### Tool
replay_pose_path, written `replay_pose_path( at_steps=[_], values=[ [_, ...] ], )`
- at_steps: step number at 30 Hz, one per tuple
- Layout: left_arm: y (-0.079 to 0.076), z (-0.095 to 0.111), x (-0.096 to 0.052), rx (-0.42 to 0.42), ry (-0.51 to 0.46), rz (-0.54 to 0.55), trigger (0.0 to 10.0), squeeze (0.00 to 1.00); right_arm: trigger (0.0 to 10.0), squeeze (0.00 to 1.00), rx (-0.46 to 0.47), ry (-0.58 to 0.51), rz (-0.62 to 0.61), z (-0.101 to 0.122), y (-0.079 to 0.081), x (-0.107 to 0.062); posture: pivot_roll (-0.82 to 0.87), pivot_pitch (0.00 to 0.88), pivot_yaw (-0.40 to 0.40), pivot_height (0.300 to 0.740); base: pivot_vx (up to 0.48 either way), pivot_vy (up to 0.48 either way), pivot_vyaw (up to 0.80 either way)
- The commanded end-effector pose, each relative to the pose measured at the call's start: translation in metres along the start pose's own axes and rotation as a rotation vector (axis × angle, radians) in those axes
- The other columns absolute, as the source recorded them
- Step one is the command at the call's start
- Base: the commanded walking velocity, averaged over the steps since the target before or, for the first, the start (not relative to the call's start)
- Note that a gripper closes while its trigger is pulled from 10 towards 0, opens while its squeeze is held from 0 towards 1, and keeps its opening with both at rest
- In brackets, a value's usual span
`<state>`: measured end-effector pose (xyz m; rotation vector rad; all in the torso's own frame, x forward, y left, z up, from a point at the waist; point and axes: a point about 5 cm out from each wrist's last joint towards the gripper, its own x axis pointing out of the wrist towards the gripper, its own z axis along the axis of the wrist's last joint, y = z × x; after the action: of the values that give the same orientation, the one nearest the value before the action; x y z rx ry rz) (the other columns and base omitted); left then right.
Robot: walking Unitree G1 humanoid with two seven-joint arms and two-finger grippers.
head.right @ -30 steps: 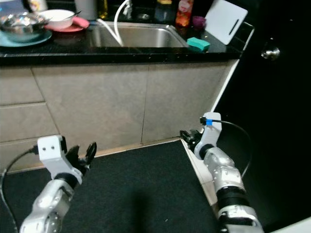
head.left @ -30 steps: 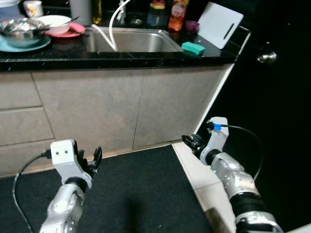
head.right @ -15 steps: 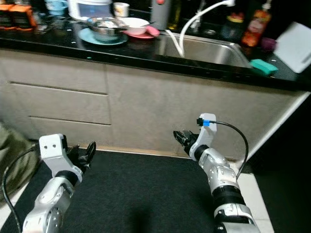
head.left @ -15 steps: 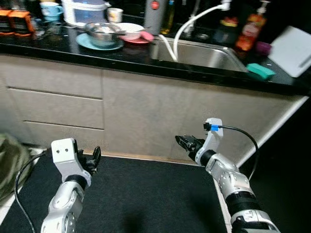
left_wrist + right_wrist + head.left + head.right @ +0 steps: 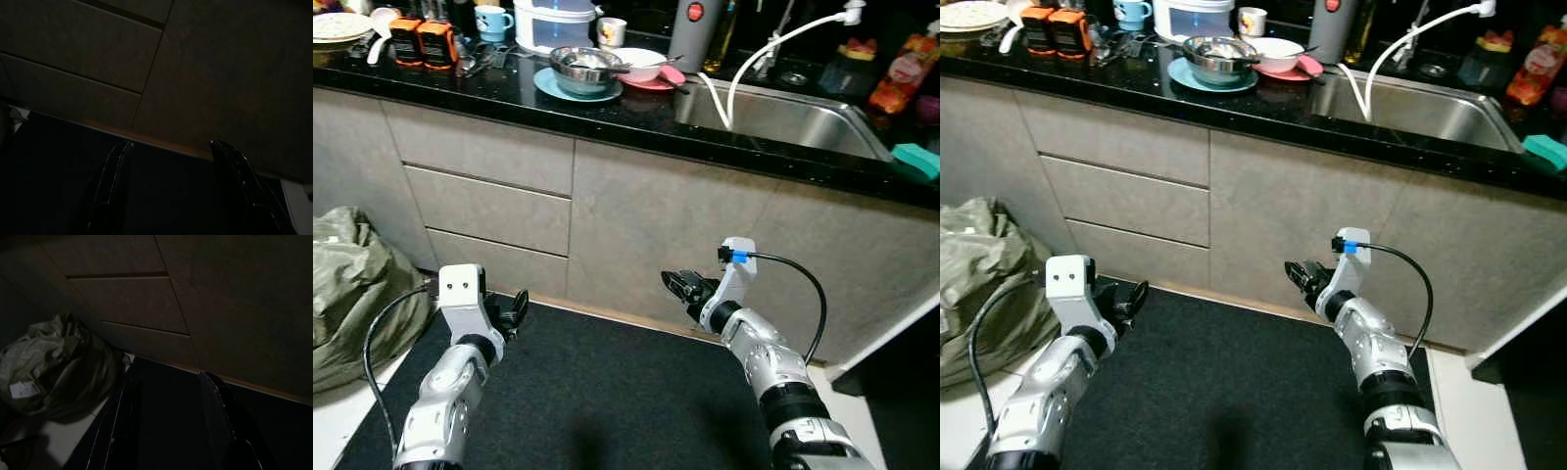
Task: Kitchen organization
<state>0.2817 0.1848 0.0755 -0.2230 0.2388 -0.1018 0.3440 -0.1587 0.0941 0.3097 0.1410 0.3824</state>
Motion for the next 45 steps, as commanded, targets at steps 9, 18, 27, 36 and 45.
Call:
replay_pose_path(
  at_steps=[9, 18, 27, 36, 45],
  values=[
    [0.015, -0.002, 0.003, -0.064, 0.048, -0.074, 10.0, 0.00, 10.0, 0.00, 0.014, -0.077, -0.038, -0.006, 0.006, -0.004, 0.21, 0.000, 0.113, 0.740, 0.000, 0.000, 0.00],
    [-0.015, 0.017, 0.024, -0.049, -0.026, -0.150, 10.0, 0.00, 10.0, 0.00, 0.010, -0.099, -0.033, -0.009, 0.016, -0.004, 0.17, 0.000, 0.137, 0.740, 0.000, 0.000, 0.00],
    [-0.031, 0.035, 0.042, 0.056, -0.072, -0.189, 10.0, 0.00, 10.0, 0.00, -0.003, -0.148, -0.065, 0.000, 0.017, -0.005, 0.09, 0.000, 0.149, 0.740, 0.059, 0.000, 0.00],
    [-0.013, 0.027, 0.032, 0.046, -0.055, -0.146, 10.0, 0.00, 10.0, 0.00, 0.008, -0.153, -0.056, 0.006, 0.022, 0.002, 0.14, 0.000, 0.099, 0.740, 0.373, 0.000, 0.00],
    [-0.005, 0.021, 0.027, 0.038, -0.061, -0.105, 10.0, 0.00, 10.0, 0.00, -0.027, -0.114, -0.054, 0.004, 0.013, -0.001, 0.14, 0.000, 0.050, 0.740, 0.418, 0.000, 0.00]
  ],
)
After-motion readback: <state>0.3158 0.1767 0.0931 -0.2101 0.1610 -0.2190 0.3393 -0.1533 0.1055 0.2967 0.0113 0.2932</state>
